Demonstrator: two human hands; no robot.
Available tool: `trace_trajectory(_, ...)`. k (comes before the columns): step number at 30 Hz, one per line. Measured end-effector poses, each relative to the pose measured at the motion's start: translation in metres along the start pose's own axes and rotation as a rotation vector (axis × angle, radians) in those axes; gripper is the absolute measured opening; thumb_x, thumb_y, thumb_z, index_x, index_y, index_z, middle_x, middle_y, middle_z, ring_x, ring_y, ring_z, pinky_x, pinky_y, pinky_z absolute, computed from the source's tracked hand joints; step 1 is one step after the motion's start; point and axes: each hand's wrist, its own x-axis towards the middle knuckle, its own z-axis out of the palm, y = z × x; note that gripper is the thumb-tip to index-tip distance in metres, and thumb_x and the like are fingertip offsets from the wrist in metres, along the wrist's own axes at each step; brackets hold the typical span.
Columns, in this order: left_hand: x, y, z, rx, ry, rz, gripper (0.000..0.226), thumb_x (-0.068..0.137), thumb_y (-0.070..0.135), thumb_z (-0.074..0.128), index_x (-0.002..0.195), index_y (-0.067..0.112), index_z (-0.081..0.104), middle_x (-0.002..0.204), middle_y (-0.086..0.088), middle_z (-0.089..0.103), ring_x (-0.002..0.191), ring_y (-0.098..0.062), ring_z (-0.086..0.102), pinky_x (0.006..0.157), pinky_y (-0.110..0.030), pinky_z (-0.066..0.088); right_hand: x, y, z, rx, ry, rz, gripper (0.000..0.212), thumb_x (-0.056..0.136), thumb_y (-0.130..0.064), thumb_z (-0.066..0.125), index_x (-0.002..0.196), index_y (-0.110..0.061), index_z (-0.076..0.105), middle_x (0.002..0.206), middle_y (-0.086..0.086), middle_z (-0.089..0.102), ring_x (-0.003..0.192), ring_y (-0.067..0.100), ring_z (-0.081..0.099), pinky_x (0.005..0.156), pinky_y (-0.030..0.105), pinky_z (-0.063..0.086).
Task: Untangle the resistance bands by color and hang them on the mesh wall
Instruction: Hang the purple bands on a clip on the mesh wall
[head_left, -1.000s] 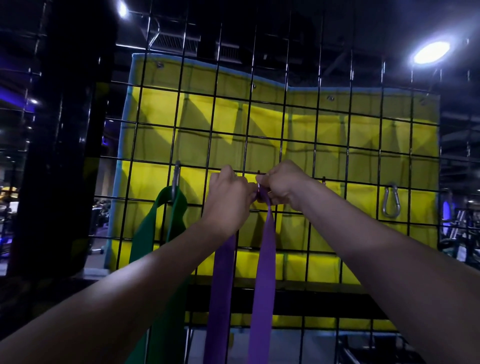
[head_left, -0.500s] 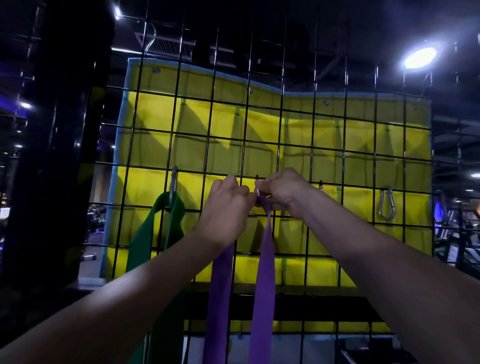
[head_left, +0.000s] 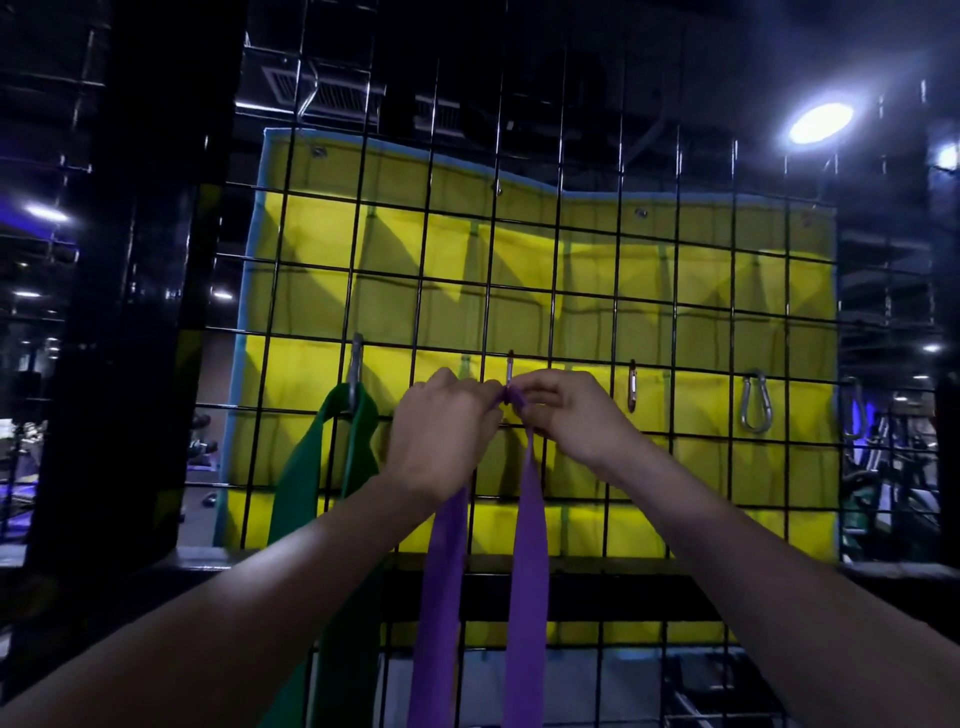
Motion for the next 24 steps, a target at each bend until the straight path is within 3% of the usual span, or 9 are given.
trace_trajectory(4,-0.005,0.008,-0.004,-0.105,0.016,-0.125,0.032,0.093,0.03,0.047,0.124,0.029,0.053,0.118,0.005,0.062,0.107,-0.017,0.053,0.075,-0.029,0.044,0.002,0.005,-0.001,-0.072,0.028,-0.03,0.035,0.089,0.011,0.043,0.116,-0.003,0.061,0.11,0.014,0.066,0.099,0.014,0.059,0.074,0.017,0.048)
trace_trajectory(8,-0.019,0.01,-0.003,-0.296,-0.039,-0.208,0.036,0.089,0.024,0.052,0.124,0.032,0.051,0.11,0.004,0.058,0.094,-0.017,0.061,0.071,-0.032,0.05,-0.002,0.009,0.006,-0.177,0.089,-0.094,0.039,0.089,0.007,0.045,0.123,-0.007,0.059,0.121,0.01,0.064,0.115,0.021,0.058,0.098,0.031,0.047)
trace_trajectory(11,-0.036,0.011,0.0,-0.375,-0.082,-0.238,0.056,0.085,0.018,0.056,0.135,0.035,0.041,0.114,0.004,0.052,0.095,-0.017,0.06,0.076,-0.039,0.054,-0.013,0.014,0.015,-0.158,0.079,-0.107,0.052,0.084,0.005,0.052,0.132,-0.015,0.051,0.128,0.005,0.059,0.12,0.02,0.054,0.103,0.034,0.044)
trace_trajectory(14,-0.057,0.013,0.003,-0.384,-0.098,-0.244,0.068,0.079,0.014,0.06,0.141,0.031,0.035,0.122,0.001,0.047,0.107,-0.018,0.052,0.075,-0.033,0.05,-0.03,0.023,0.023,-0.208,0.114,-0.073,0.068,0.078,0.002,0.059,0.139,-0.022,0.04,0.136,0.001,0.049,0.117,0.017,0.049,0.097,0.028,0.042)
trace_trajectory(16,-0.073,0.015,0.004,-0.435,-0.121,-0.284,0.072,0.076,0.011,0.061,0.141,0.03,0.035,0.12,0.0,0.045,0.108,-0.019,0.049,0.074,-0.03,0.047,-0.04,0.028,0.029,-0.29,0.169,-0.026,0.07,0.076,-0.003,0.063,0.14,-0.021,0.037,0.136,0.004,0.044,0.12,0.02,0.045,0.1,0.03,0.042)
trace_trajectory(20,-0.096,0.018,0.001,-0.504,-0.182,-0.326,0.081,0.075,0.004,0.061,0.143,0.036,0.029,0.115,0.002,0.04,0.091,-0.017,0.053,0.072,-0.027,0.048,-0.059,0.03,0.039,-0.397,0.177,0.169,0.06,0.078,-0.015,0.064,0.133,-0.014,0.041,0.129,0.009,0.043,0.121,0.028,0.045,0.093,0.039,0.048)
trace_trajectory(24,-0.114,0.023,-0.003,-0.611,-0.239,-0.357,0.078,0.079,-0.002,0.058,0.144,0.029,0.028,0.109,0.003,0.037,0.083,-0.009,0.045,0.069,-0.004,0.035,-0.082,0.034,0.048,-0.469,0.103,0.289,0.045,0.078,-0.01,0.059,0.121,-0.01,0.043,0.114,0.011,0.048,0.102,0.031,0.053,0.071,0.032,0.045)
